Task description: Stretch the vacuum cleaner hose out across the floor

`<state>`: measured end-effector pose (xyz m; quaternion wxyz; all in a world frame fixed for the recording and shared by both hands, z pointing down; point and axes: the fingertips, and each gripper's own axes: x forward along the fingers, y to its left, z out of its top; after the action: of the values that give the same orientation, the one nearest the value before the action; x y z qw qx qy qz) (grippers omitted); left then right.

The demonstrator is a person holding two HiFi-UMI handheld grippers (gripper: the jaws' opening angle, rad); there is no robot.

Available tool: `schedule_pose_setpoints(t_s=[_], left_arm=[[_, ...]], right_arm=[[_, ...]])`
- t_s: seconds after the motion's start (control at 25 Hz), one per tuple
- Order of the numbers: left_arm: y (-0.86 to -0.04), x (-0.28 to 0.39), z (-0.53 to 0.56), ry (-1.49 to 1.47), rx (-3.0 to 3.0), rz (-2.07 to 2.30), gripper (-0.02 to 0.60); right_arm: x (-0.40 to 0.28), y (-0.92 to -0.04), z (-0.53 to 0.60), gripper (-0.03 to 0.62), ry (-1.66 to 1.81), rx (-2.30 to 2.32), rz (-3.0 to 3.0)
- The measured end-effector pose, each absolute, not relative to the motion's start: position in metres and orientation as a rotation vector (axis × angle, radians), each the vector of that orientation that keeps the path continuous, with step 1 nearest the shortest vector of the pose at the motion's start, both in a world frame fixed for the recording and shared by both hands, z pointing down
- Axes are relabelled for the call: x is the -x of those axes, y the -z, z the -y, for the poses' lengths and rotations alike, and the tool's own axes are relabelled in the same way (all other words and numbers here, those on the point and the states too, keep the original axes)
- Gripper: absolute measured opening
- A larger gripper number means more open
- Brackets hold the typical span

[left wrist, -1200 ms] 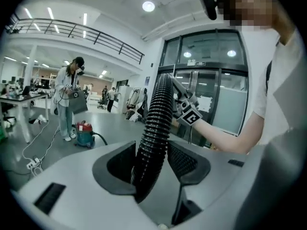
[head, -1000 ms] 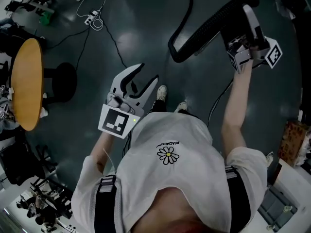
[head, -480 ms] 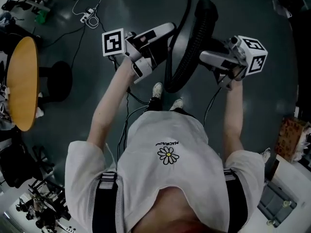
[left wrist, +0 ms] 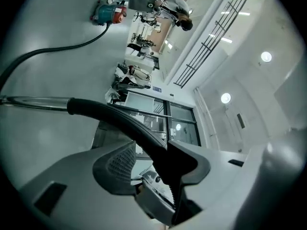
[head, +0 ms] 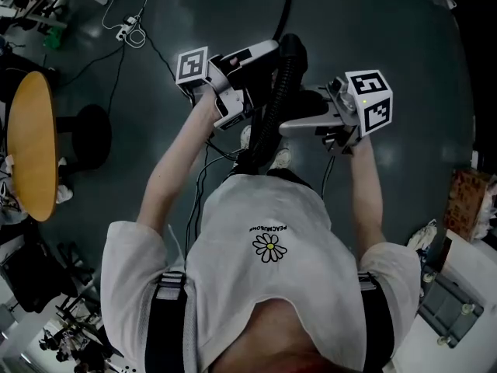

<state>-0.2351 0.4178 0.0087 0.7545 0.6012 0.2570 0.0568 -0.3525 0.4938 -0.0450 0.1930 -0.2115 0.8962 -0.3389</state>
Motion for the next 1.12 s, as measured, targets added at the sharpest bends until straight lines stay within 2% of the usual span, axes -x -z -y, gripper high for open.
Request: schedule_pose_setpoints(t_s=[0.52, 0.84, 1.12], left_arm=[[0.002, 0.252, -0.495, -0.259, -1.196, -0.895, 0.19], [0.007, 0.257, -0.505, -0.201, -1.092, -0.976, 0.19], [0.007, 0.253, -0.484, 0.02, -0.967, -0.932, 0.189]], right_arm=[[0.411, 0.019, -0.527, 0.177, 1.049, 0.454, -2.705], [0.409, 0.013, -0.526, 0.178, 1.065, 0.54, -2.539], [0.393, 0.0, -0.544, 0.178, 1.21, 0.633, -2.368]])
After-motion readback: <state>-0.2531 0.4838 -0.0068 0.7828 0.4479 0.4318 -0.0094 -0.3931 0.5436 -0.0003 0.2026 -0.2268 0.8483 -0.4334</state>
